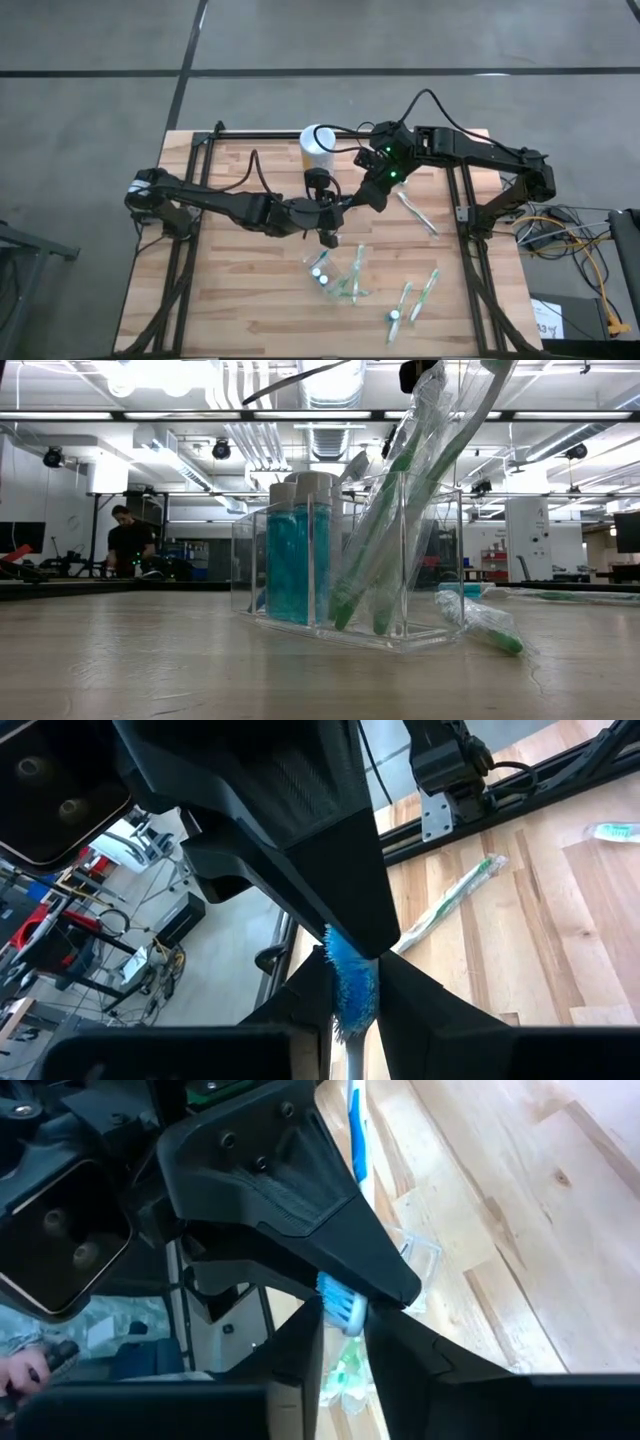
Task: Pick & Place toothbrushing station
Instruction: Put the blue toothbrush into the left section of the transparent organizer
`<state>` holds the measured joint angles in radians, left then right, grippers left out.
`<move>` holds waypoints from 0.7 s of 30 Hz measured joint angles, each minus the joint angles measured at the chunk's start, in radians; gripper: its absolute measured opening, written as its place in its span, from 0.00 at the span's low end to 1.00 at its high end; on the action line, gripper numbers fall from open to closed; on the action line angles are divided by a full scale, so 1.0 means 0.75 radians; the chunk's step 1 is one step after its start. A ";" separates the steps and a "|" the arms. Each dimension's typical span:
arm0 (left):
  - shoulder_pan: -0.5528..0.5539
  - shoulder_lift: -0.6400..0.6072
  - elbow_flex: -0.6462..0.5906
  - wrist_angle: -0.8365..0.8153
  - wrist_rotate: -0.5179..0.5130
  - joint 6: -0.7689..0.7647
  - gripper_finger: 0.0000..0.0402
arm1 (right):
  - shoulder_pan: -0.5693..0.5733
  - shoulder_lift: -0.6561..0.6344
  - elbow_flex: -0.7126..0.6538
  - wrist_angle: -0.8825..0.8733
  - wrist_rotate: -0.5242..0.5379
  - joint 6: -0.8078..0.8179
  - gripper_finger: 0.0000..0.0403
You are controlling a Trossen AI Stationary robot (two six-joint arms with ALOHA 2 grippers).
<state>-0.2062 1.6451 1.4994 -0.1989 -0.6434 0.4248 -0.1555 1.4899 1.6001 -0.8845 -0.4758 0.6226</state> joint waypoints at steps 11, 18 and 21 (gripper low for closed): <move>0.001 0.000 -0.002 -0.003 -0.003 -0.003 0.14 | 0.000 0.000 0.001 0.004 -0.006 0.002 0.32; 0.001 -0.001 -0.016 0.006 -0.016 -0.004 0.14 | -0.001 -0.014 0.000 -0.005 0.009 0.005 0.35; 0.001 -0.001 -0.018 0.001 -0.016 -0.009 0.14 | -0.001 -0.017 -0.001 -0.004 0.010 0.007 0.35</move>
<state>-0.2054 1.6447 1.4860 -0.1985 -0.6555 0.4178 -0.1562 1.4768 1.5997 -0.8875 -0.4683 0.6281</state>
